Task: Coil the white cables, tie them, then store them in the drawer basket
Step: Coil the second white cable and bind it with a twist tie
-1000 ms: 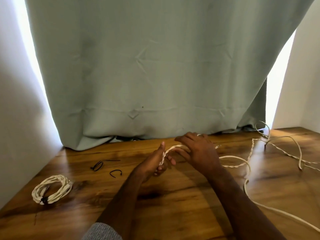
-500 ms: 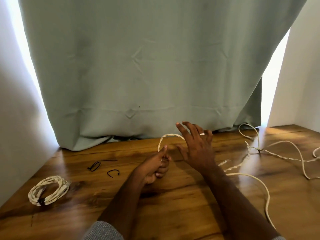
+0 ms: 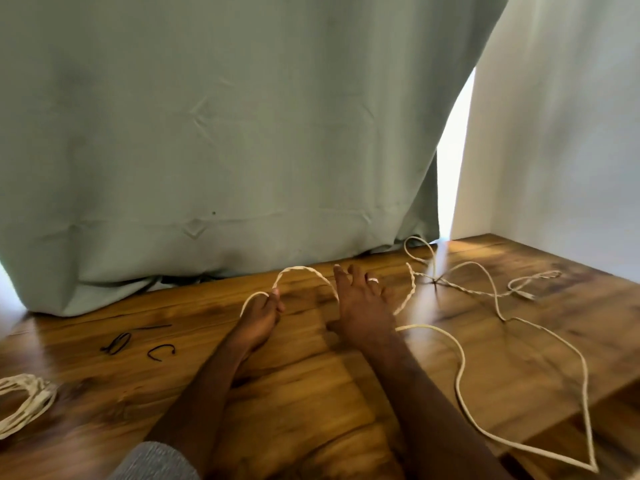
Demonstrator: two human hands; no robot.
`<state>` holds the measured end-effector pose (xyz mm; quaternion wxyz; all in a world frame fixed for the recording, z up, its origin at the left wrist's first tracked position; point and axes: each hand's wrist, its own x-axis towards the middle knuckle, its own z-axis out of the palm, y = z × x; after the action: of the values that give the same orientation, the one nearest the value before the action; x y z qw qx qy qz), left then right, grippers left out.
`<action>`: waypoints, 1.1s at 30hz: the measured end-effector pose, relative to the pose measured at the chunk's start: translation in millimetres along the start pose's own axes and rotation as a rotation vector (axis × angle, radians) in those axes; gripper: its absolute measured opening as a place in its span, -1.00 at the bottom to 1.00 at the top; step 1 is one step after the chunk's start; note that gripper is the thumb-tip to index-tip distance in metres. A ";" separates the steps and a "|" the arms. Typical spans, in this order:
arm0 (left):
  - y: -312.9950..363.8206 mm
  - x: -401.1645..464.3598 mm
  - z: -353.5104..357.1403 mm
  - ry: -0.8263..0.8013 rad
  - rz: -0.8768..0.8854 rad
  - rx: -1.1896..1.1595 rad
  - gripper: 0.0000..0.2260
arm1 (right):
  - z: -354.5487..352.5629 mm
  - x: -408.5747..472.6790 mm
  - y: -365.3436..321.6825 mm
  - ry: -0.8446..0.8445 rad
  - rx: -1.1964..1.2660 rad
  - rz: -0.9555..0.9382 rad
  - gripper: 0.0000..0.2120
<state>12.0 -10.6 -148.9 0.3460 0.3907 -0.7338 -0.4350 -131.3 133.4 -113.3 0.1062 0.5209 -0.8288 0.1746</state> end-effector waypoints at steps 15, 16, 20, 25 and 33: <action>29.0 -12.1 24.5 0.056 -0.065 -0.142 -0.57 | -1.1 -38.8 100.7 -0.152 0.064 0.027 -0.85; 36.6 -13.3 25.5 0.061 -0.086 -0.190 -0.59 | 0.3 -28.4 92.5 -0.182 0.077 -0.038 -0.86; 57.3 -11.9 23.8 0.091 -0.134 -0.298 -0.57 | 11.5 1.3 60.0 -0.194 0.014 -0.268 -0.65; 58.0 -2.6 27.0 0.067 -0.210 -0.400 -0.55 | 24.3 22.7 39.4 -0.081 -0.078 -0.465 -0.53; 23.0 7.6 54.8 0.185 -0.212 -0.360 -0.56 | 32.8 34.0 43.4 0.096 -0.023 -0.514 -0.47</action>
<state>-44.2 10.2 -147.7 0.4283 0.4359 -0.5641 -0.5553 -185.0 109.4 -138.9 0.1923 0.7043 -0.6652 0.1567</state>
